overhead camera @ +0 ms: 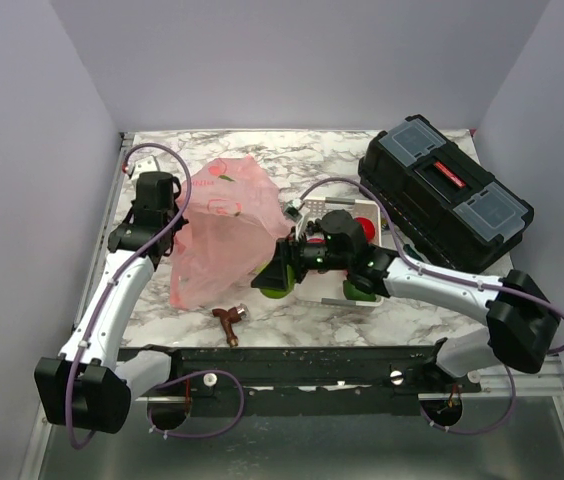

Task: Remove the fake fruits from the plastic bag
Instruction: Move the plastic bag to the center of the board.

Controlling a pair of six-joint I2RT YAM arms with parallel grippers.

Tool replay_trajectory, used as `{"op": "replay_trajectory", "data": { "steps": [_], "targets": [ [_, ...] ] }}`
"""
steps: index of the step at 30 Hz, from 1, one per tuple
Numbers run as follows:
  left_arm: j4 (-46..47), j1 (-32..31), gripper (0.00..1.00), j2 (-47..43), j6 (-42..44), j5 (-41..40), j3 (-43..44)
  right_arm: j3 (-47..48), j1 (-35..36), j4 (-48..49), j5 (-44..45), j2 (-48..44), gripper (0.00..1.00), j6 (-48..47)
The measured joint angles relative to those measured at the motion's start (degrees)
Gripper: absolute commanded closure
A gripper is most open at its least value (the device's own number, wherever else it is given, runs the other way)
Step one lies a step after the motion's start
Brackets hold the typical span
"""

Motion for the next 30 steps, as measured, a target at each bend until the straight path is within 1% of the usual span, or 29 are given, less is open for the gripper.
{"op": "replay_trajectory", "data": {
  "steps": [5, 8, 10, 13, 15, 18, 22, 25, 26, 27, 28, 30],
  "targets": [
    [0.0, 1.9, 1.00, -1.5, -1.8, -1.8, -0.2, -5.6, 0.0, -3.5, 7.2, -4.0, 0.99, -0.6],
    [-0.3, 2.4, 1.00, -1.4, -2.7, -1.9, -0.2, -9.0, 0.0, -5.9, 13.3, -8.0, 0.99, -0.4],
    [-0.6, 3.0, 1.00, -1.4, -3.4, -2.5, -0.2, -11.2, 0.0, -6.5, 15.5, -11.4, 0.98, -0.5],
    [-0.6, 3.7, 1.00, -1.4, -3.8, -2.9, -0.5, -12.3, -0.2, -6.4, 14.7, -14.6, 0.98, -0.8],
    [-0.5, 3.9, 1.00, -1.4, -3.8, -2.6, -0.8, -12.2, -0.2, -5.3, 11.7, -15.0, 0.99, -1.2],
    [0.0, 3.9, 1.00, -1.2, -2.9, 0.5, -0.9, -11.5, -0.2, -5.2, 7.9, -13.0, 0.99, -1.6],
    [0.2, 3.9, 1.00, -0.7, -2.9, 1.9, -0.9, -9.5, -0.1, -7.8, 8.9, -9.5, 0.99, -1.9],
    [0.0, 4.0, 1.00, -1.3, -3.6, -0.1, -1.1, -9.2, -0.1, -10.3, 13.9, -9.6, 0.99, -1.6],
    [0.0, 4.0, 1.00, -1.8, -4.0, -1.0, -1.4, -9.1, -0.1, -11.5, 17.7, -10.1, 0.99, -1.2],
    [-0.1, 4.0, 1.00, -2.4, -4.7, -2.4, -1.8, -9.1, -0.1, -11.7, 18.5, -10.3, 0.99, -1.1],
    [-0.2, 4.0, 1.00, -3.1, -5.2, -3.5, -2.1, -9.1, -0.1, -12.9, 21.5, -11.0, 0.99, -0.8],
    [-0.8, 4.1, 0.95, -5.1, -6.8, -6.3, -3.0, -9.1, -0.1, -15.6, 28.2, -13.0, 0.99, 0.1]
  ]
}}
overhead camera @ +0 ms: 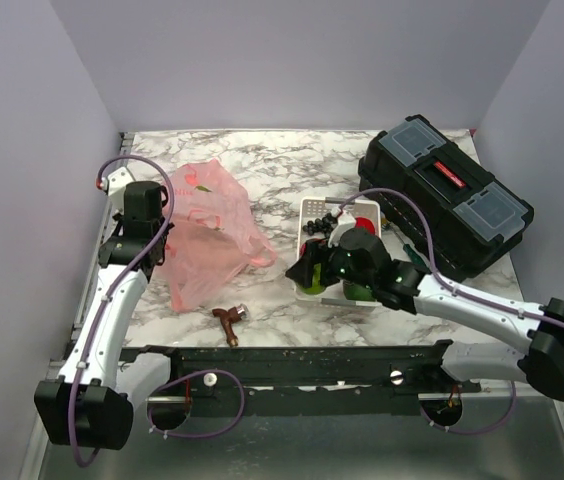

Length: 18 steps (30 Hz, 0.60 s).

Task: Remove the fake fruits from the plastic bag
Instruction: Move the plastic bag to the center of the board, then place the fake fruit in the bin.

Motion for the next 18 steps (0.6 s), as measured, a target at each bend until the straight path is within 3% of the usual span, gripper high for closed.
{"op": "replay_trajectory", "data": {
  "steps": [5, 11, 15, 16, 17, 18],
  "targets": [
    [-0.4, 0.1, 0.85, -2.1, -2.8, -3.8, -0.5, 0.0, 0.0, -6.8, 14.4, -5.2, 0.99, 1.5],
    [-0.7, 0.4, 0.50, -1.3, -4.3, -4.4, -0.5, 0.0, 0.0, -15.8, 25.9, -6.4, 0.98, 2.1],
    [-0.5, 0.4, 0.32, -1.1, -4.2, -3.9, -0.6, 0.0, 0.0, -18.4, 28.4, -6.2, 0.93, 2.1],
    [-0.5, 0.4, 0.25, -1.1, -4.2, -3.7, -0.6, 0.0, 0.0, -18.5, 28.5, -5.9, 0.92, 2.1],
    [-0.4, 0.4, 0.09, -1.1, -4.0, -3.3, -0.7, 0.0, 0.0, -18.5, 28.6, -5.5, 0.90, 2.0],
    [-0.4, 0.4, 0.01, -1.1, -3.9, -3.1, -0.7, 0.0, 0.0, -18.5, 28.7, -4.9, 0.89, 1.9]
  ]
}}
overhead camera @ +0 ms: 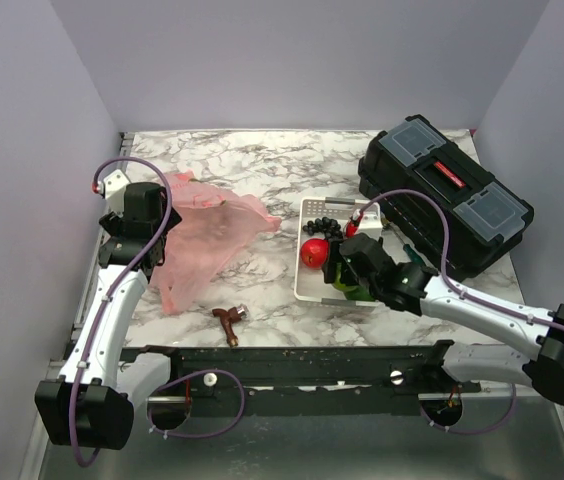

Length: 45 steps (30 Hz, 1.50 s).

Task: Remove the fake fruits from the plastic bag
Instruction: Place the fake fruit in the bin.

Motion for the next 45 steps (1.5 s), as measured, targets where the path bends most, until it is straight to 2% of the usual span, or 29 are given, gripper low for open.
{"op": "replay_trajectory", "data": {
  "steps": [6, 14, 18, 20, 27, 31, 33, 45],
  "targets": [
    [-1.7, 0.0, 0.01, -2.9, -1.5, 1.9, -0.9, 0.7, 0.0, 0.0, -0.1, 5.7, 0.85, -1.0],
    [-7.8, 0.0, 0.01, -13.1, -3.9, 9.5, 1.0, 3.1, 0.0, 0.2, -1.7, 11.4, 0.62, -3.1],
    [-8.6, 0.0, 0.01, -16.4, -4.4, 16.4, 3.4, 3.1, 0.0, 0.5, -3.0, 12.2, 0.55, -3.5],
    [-8.4, 0.0, 0.01, -17.9, -5.1, 21.3, 3.7, 3.1, 0.0, 0.9, -3.5, 12.4, 0.45, -3.5],
    [-3.5, -0.2, 0.01, -18.7, -7.3, 41.7, 2.3, 3.1, 0.0, 1.8, -3.9, 12.5, 0.23, -3.5],
    [-1.9, -2.3, 0.01, -17.5, -6.7, 47.9, 2.3, 3.1, 0.0, 2.0, -3.9, 12.5, 0.06, -3.7],
    [-1.6, -4.5, 0.01, -16.9, -5.5, 49.5, 2.8, 3.1, 0.0, 2.0, -3.9, 12.4, 0.01, -3.9],
    [0.1, -20.7, 0.01, -12.6, 1.3, 51.5, 8.6, 5.2, 0.0, -0.2, -2.5, 8.7, 0.00, -5.0]
  ]
}}
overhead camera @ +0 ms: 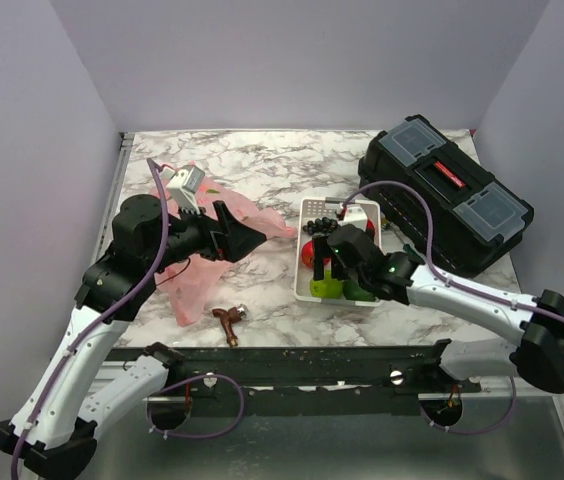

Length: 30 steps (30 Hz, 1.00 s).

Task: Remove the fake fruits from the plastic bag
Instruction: Place the fake fruit in the bin, then reset both arms

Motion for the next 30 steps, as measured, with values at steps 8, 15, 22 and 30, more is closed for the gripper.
{"op": "replay_trajectory", "data": {
  "steps": [8, 15, 22, 30],
  "targets": [
    [-1.2, -2.4, 0.01, 0.5, 5.0, -1.4, 5.7, 4.7, 0.0, -4.8, 4.4, -9.6, 0.00, -1.1],
    [-3.8, -2.4, 0.01, -3.5, 11.4, -8.9, 11.9, 10.3, 0.0, -8.4, 11.3, -22.1, 0.00, -3.9],
    [-0.7, -2.4, 0.01, -13.2, 15.9, -16.1, 11.5, 12.0, 0.0, -9.1, 18.1, -35.9, 0.00, -8.5],
    [5.6, -2.4, 0.01, -20.2, 18.8, -24.9, 6.6, 12.2, 0.0, -8.1, 20.3, -45.5, 0.00, -11.4]
  ]
}}
